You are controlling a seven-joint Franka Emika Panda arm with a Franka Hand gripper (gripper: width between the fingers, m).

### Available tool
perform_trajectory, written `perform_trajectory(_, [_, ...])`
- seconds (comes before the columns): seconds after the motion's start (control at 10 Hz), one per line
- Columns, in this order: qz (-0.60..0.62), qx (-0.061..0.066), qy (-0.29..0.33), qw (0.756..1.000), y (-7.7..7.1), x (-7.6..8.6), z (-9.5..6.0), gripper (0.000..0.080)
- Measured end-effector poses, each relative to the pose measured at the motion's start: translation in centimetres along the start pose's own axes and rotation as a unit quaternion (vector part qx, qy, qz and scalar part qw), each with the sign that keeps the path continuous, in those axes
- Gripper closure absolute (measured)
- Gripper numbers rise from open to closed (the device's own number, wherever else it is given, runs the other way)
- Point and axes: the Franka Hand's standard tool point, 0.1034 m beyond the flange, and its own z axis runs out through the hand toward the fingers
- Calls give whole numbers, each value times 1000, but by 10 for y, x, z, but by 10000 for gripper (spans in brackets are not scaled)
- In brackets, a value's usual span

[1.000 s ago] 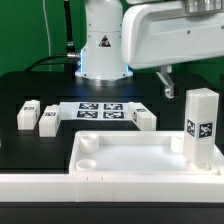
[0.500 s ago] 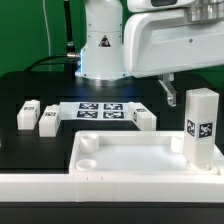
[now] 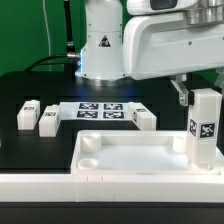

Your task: Assemble desk

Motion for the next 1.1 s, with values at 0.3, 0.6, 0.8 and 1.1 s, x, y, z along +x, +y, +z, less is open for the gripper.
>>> perform_trajectory(0.3, [44, 0, 0, 999, 0, 0, 0, 509])
perform_trajectory(0.6, [197, 5, 9, 980, 1, -3, 0, 509])
perform_trajectory(0.8, [297, 12, 15, 955, 2, -3, 1, 509])
perform_trajectory(1.1, [433, 16, 16, 901, 0, -4, 2, 509])
